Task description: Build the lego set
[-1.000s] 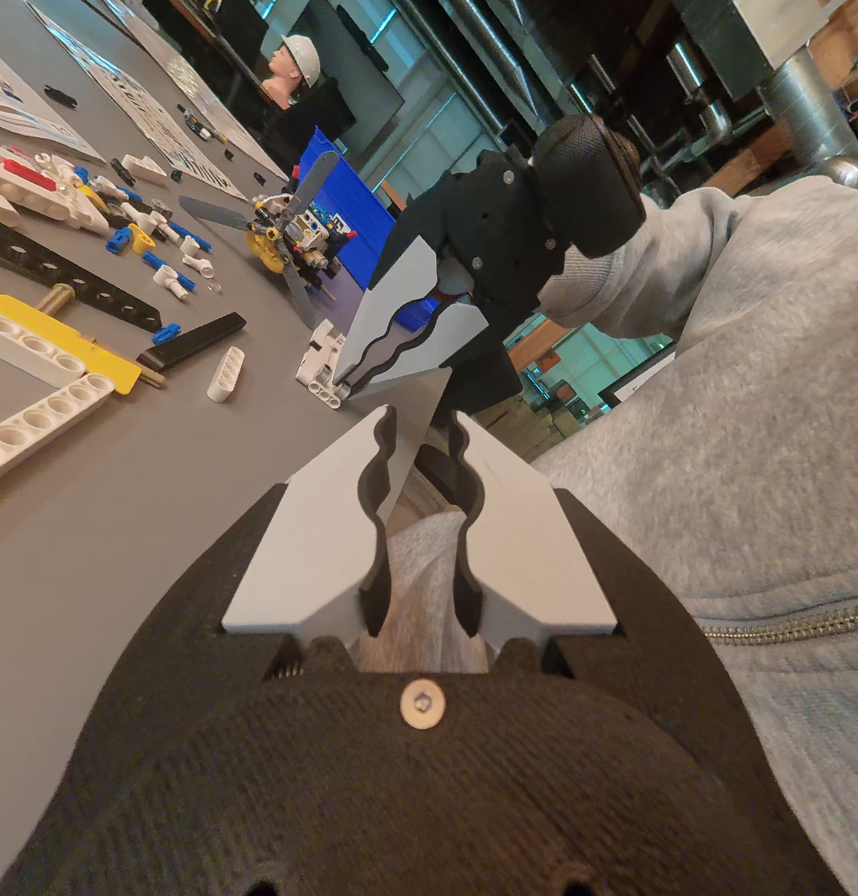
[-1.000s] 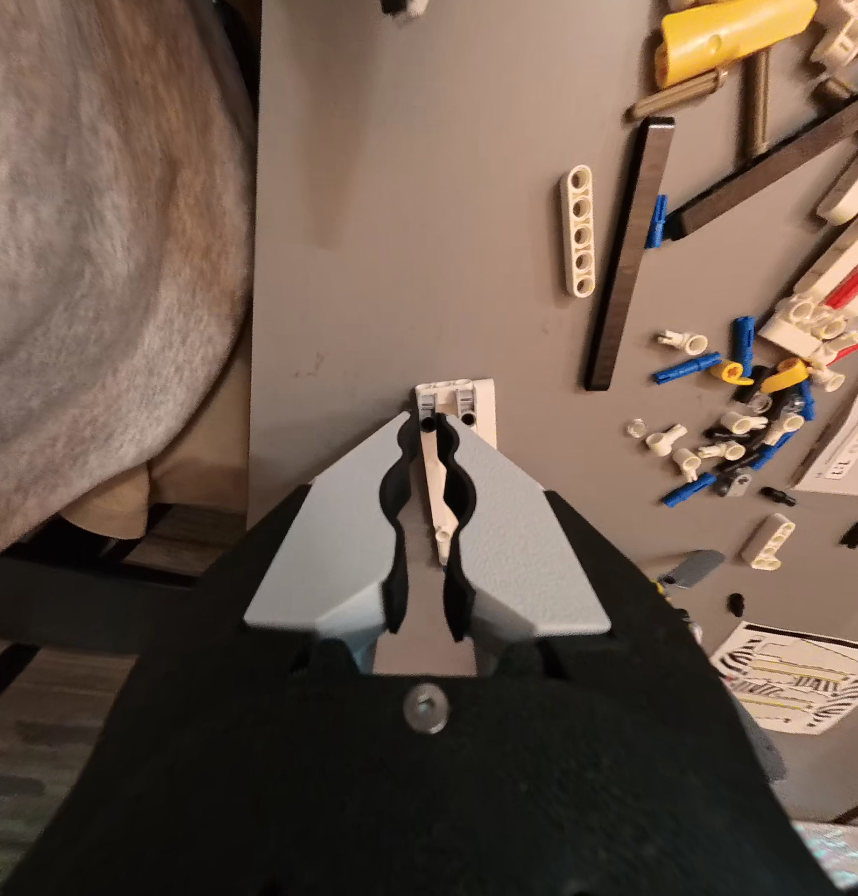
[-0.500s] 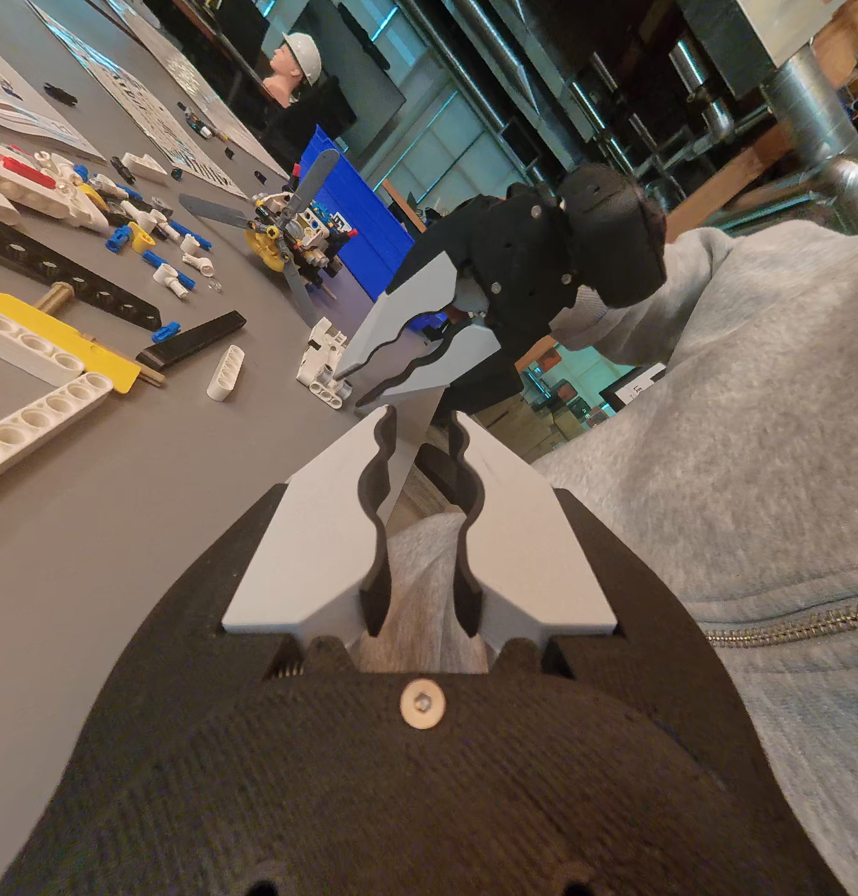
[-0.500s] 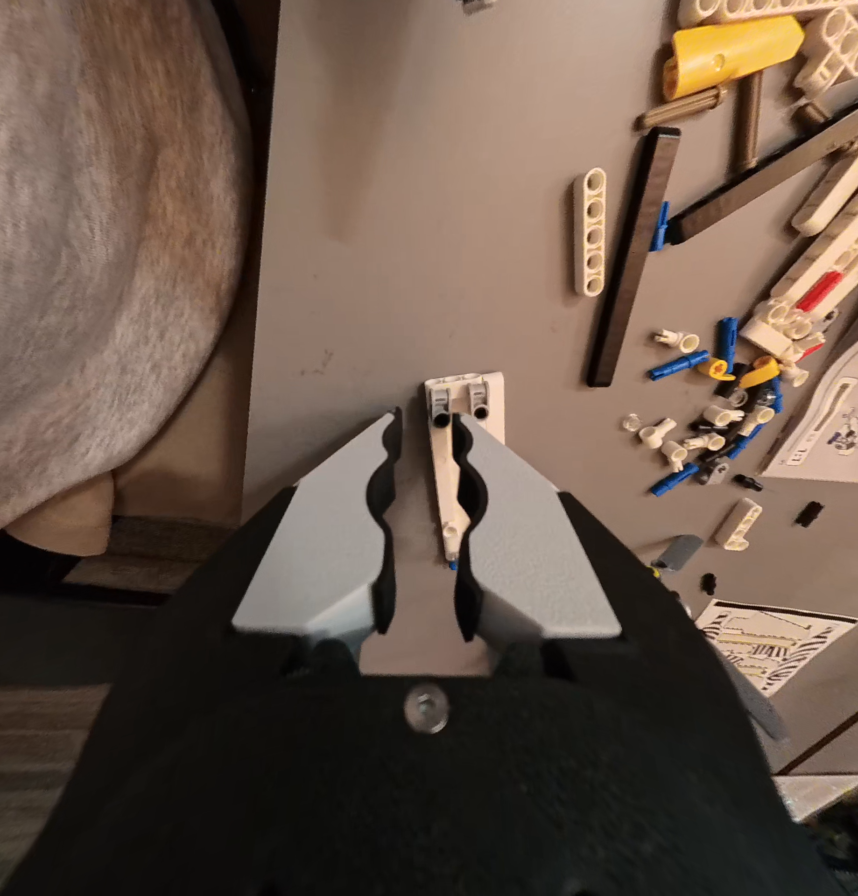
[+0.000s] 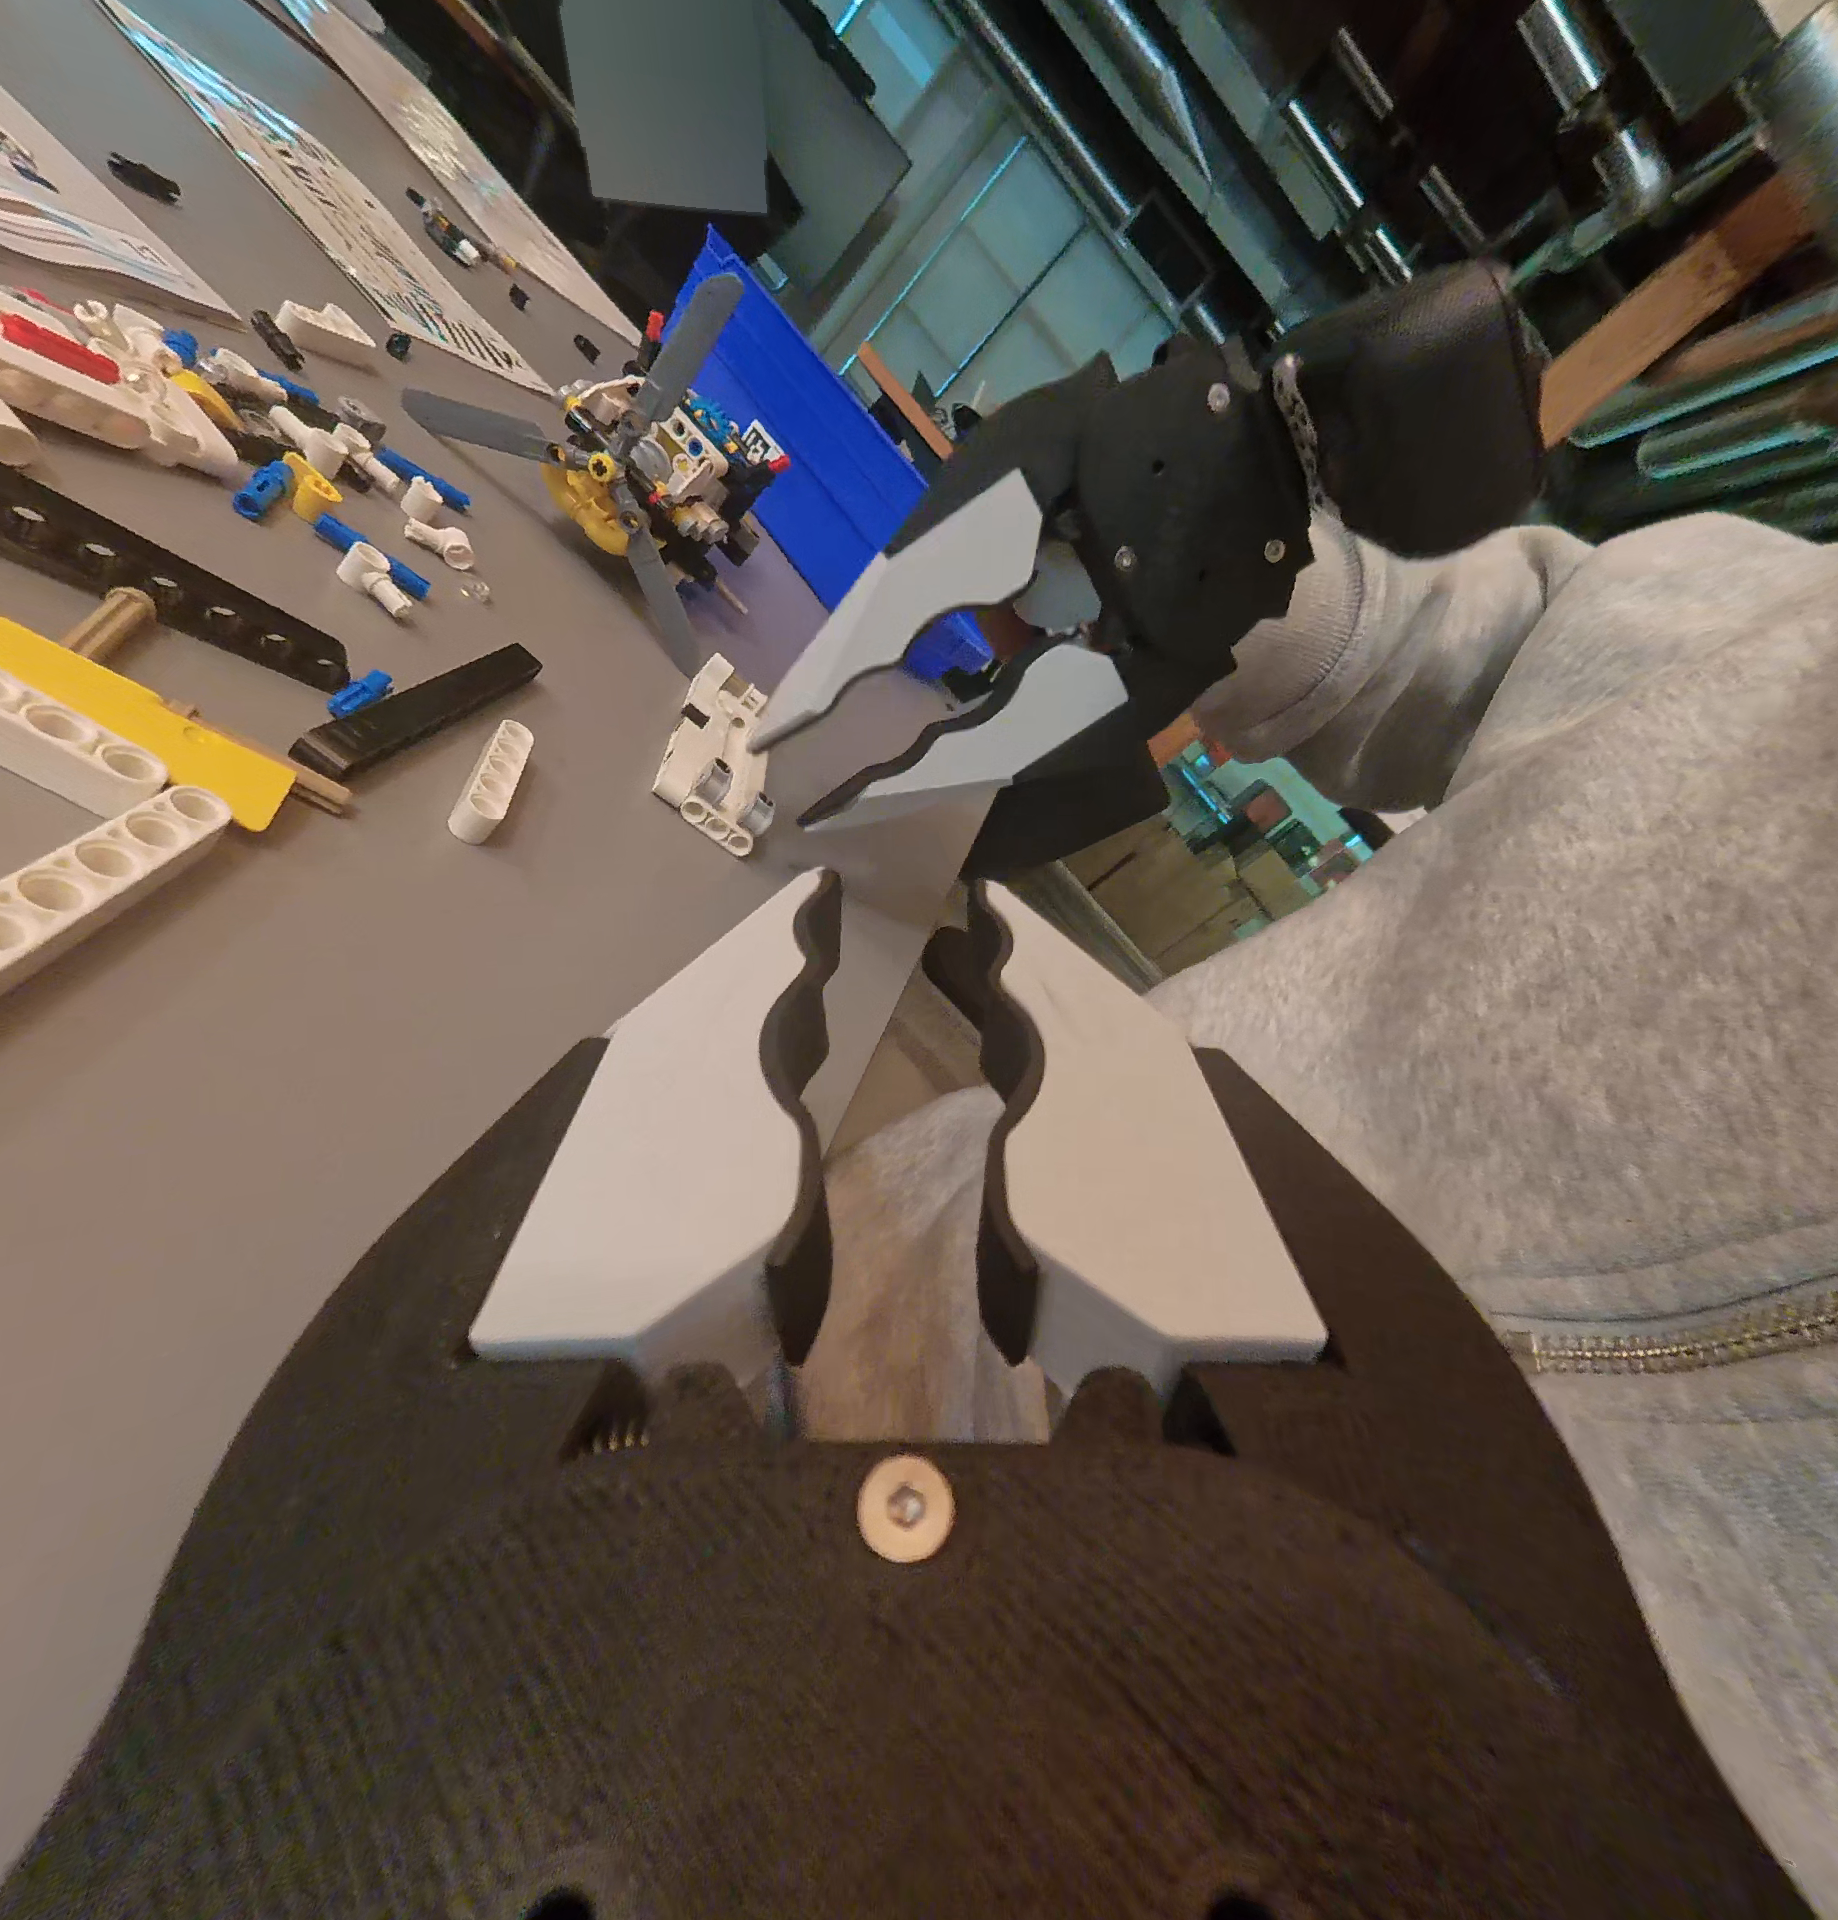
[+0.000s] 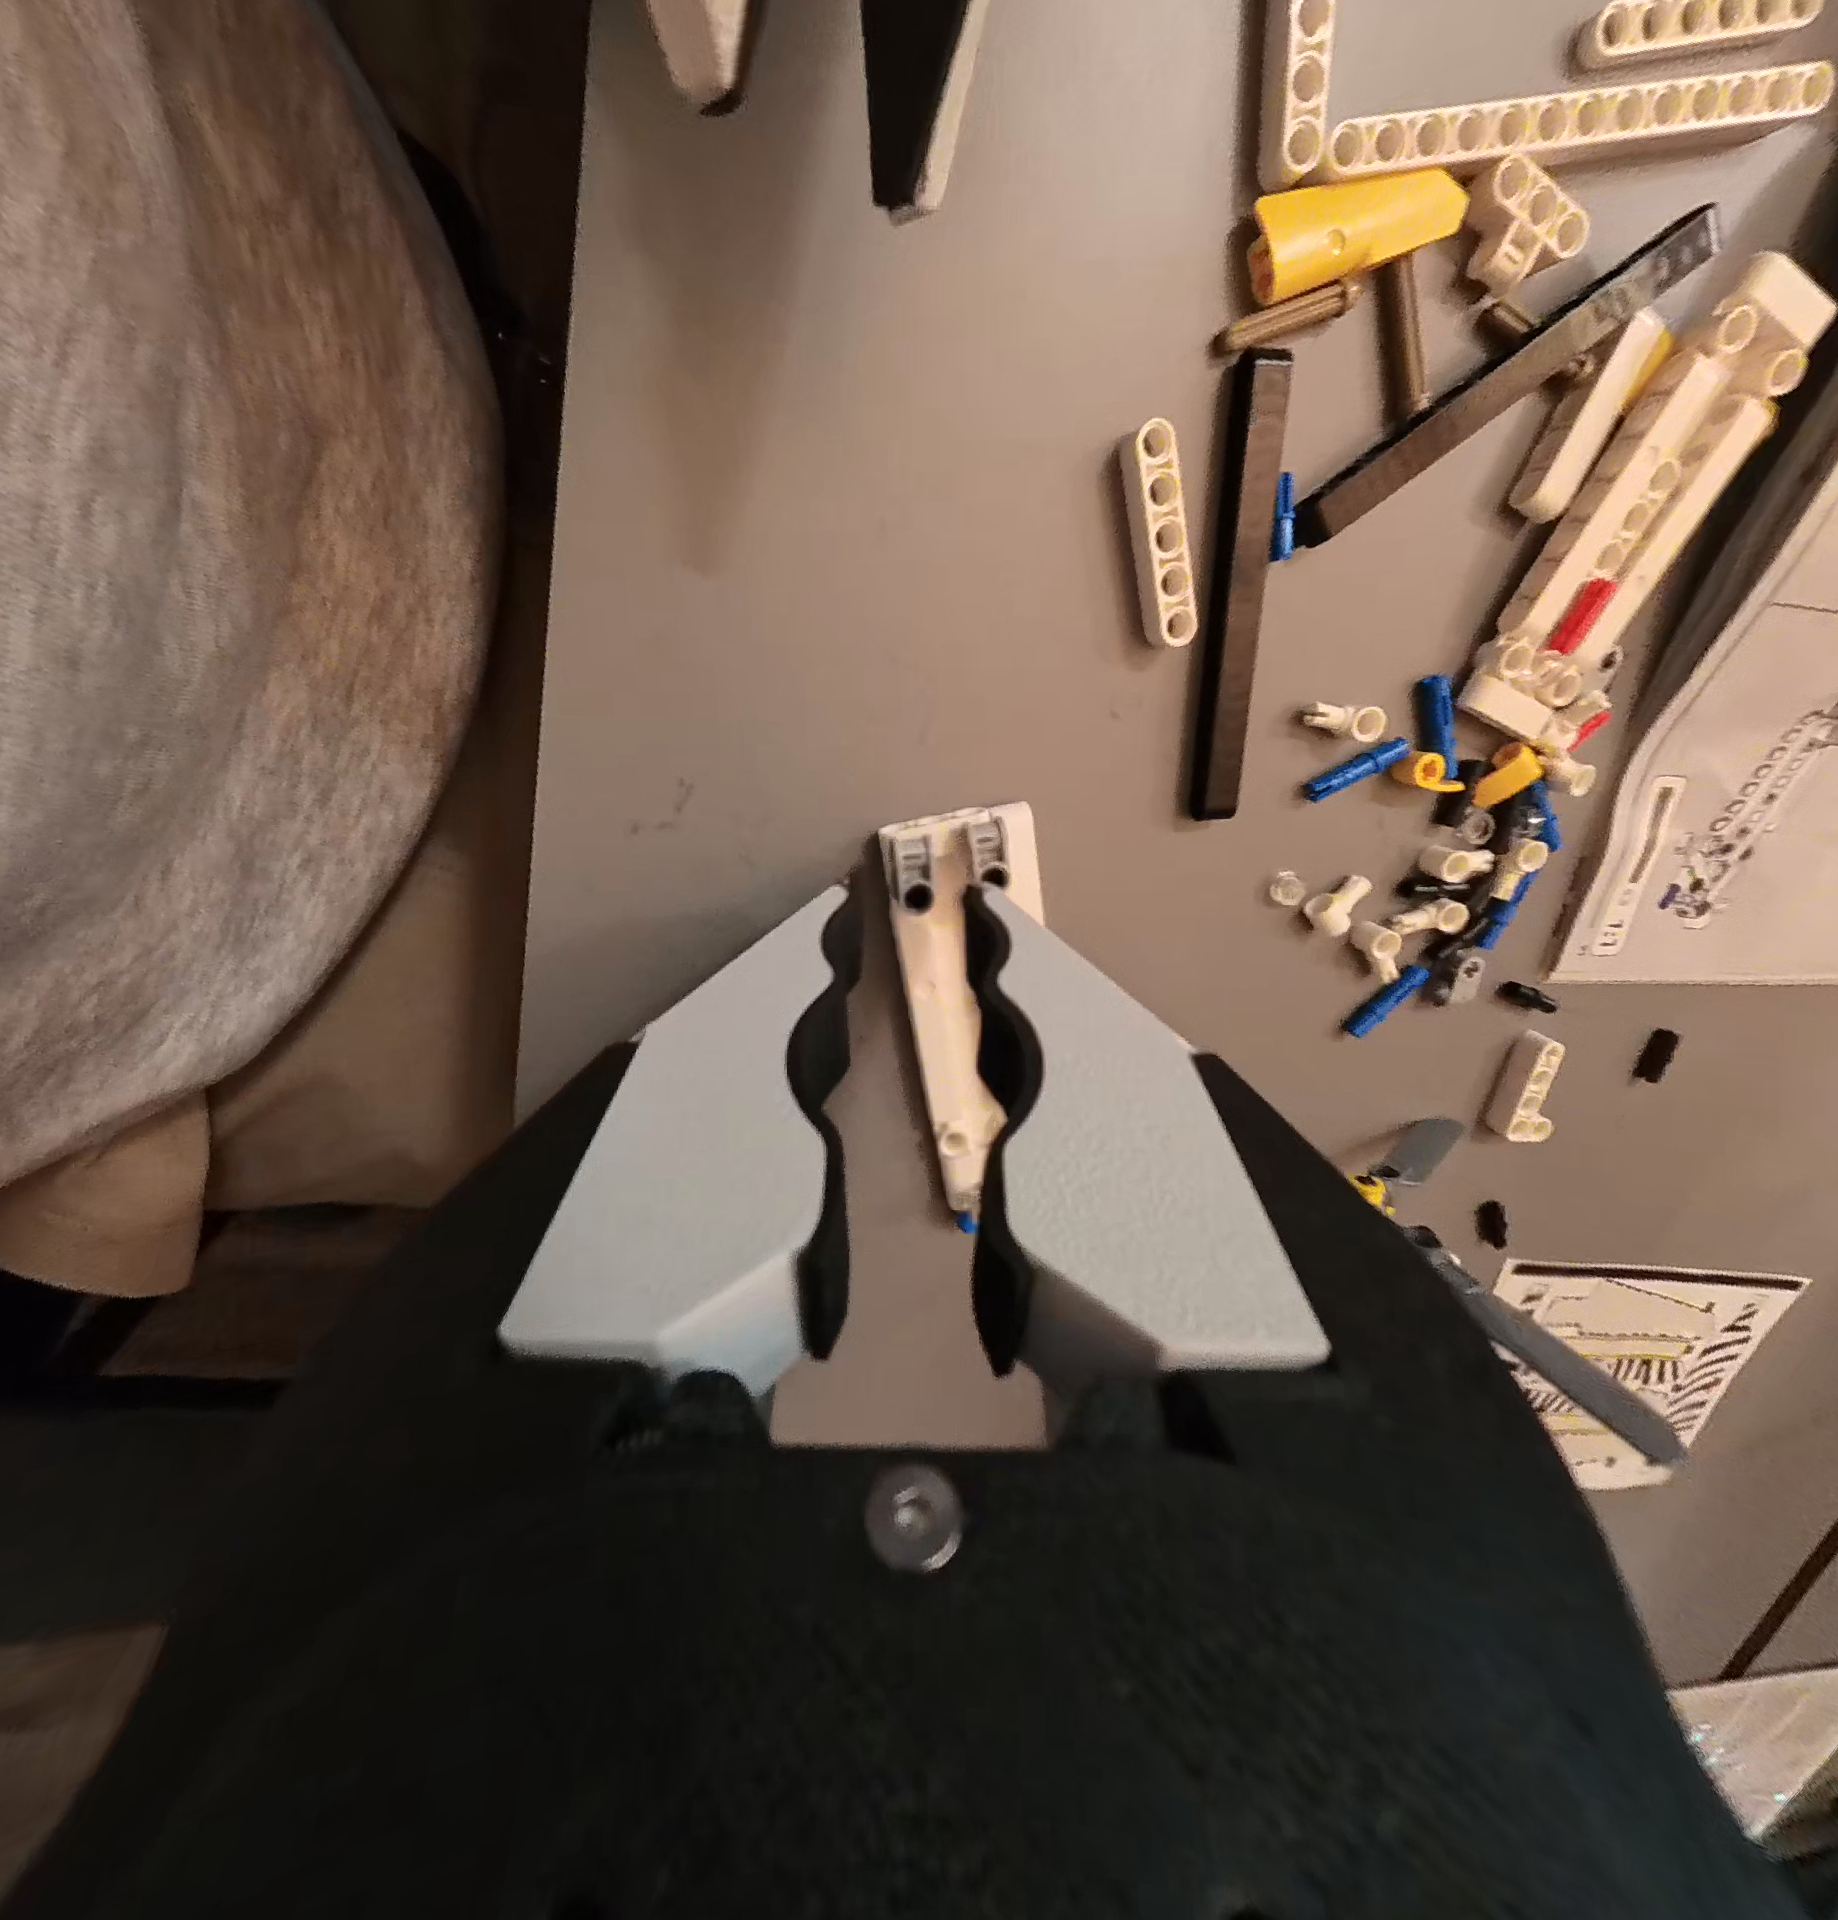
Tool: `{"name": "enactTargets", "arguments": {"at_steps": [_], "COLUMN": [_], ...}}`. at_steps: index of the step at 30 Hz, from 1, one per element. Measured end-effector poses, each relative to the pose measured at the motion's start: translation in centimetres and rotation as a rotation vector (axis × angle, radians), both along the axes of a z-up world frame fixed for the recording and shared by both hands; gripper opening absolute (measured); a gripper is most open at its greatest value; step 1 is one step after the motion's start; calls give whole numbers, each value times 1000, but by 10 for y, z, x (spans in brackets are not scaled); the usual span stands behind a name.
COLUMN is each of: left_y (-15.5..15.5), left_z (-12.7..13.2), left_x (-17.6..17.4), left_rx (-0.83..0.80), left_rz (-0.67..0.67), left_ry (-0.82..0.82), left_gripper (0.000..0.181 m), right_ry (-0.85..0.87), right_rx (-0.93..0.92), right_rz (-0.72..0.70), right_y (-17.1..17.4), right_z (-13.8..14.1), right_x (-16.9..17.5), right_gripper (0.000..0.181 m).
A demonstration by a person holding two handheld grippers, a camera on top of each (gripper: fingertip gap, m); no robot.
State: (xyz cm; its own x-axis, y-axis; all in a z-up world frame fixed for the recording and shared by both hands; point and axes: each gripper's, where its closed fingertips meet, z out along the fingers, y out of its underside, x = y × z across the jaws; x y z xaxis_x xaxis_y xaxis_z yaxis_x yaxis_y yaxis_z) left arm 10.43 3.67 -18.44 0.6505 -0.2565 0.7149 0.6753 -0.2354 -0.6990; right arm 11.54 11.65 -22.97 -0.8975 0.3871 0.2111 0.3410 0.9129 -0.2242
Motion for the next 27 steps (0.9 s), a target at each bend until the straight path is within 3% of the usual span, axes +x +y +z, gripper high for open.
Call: {"name": "enactTargets", "arguments": {"at_steps": [9,17,21,27], "left_y": [9,33,40,48], "left_z": [-8,-13,-18,-9], "left_x": [12,30,21,15], "left_rx": [-37,-87,-158,-146], "left_rz": [-3,-10,72,128], "left_ry": [108,267,315,184], "left_gripper": [22,29,31,32], "right_ry": [2,-27,201,581], "right_rx": [-118,-281,-207,-135], "right_rz": [-114,-145,-88,-92], "right_y": [29,19,12,4], "right_z": [-14,-17,-2,32], "right_x": [-4,5,-1,-13], "right_gripper": [58,35,35,34]}}
